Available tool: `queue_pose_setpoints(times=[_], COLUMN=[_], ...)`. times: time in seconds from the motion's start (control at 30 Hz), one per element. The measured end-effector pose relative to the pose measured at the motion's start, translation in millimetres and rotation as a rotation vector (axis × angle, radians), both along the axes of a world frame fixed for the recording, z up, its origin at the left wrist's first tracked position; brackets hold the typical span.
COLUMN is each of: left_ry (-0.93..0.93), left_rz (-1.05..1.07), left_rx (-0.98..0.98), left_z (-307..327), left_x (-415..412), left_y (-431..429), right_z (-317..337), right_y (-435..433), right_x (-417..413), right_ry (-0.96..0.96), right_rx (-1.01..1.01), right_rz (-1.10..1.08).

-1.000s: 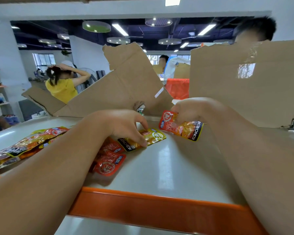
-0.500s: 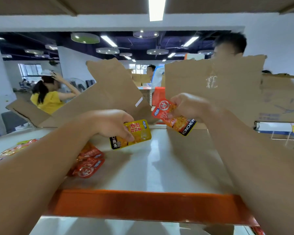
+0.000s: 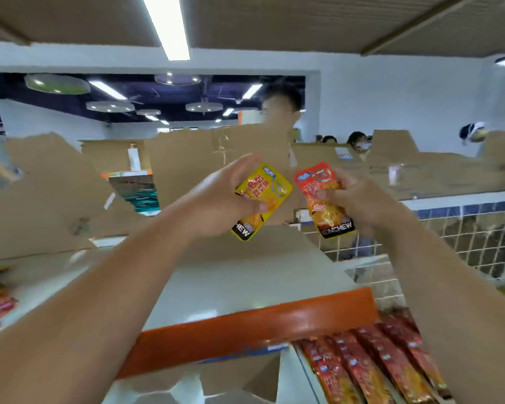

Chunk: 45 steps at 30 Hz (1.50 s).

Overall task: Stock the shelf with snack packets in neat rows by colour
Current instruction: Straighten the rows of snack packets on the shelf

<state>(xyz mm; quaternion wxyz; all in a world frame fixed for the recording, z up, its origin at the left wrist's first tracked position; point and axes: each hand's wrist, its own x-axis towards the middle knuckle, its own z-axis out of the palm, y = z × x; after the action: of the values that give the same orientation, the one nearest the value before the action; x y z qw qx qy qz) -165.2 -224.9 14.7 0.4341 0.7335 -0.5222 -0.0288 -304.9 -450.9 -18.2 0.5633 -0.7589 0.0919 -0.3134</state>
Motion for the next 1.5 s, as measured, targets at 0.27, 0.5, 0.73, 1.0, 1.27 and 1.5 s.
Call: queue_pose_setpoints(times=[0.27,0.5,0.73,1.0,1.27,1.5], left_ry=[-0.035,0.065,0.271,0.298,0.355,0.419], left_rz=[-0.11,-0.179,-0.165,-0.133,-0.078,-0.003], left_rx=[-0.044,-0.08,-0.096,0.024,0.057,0.145], left_z=[-33.0,-78.4,-164.5,-248.2,-320.4,-366.1], left_x=[-125.3,-223.5,-269.2,-263.5,-226.6,-212.7], left_y=[-118.0,-192.6,-232.4,-250.4,-278.4,-277.5], right_z=[-37.9,-92.6,-148.1,-214.9,-285.3,-332.1], right_y=[-67.5,-123.8,-147.3,-181.9,-222.8,-249.5], right_x=[-158.6,-279.7,-341.9,-333.9,-280.8,-248.8], right_ry=[-0.128,0.048,0.274,0.393,0.521,0.524], right_rx=[0.052,-0.022,-0.064,-0.039,-0.03,0.122], right_rz=[-0.244,-0.347,-0.395,-0.421,-0.372,-0.369])
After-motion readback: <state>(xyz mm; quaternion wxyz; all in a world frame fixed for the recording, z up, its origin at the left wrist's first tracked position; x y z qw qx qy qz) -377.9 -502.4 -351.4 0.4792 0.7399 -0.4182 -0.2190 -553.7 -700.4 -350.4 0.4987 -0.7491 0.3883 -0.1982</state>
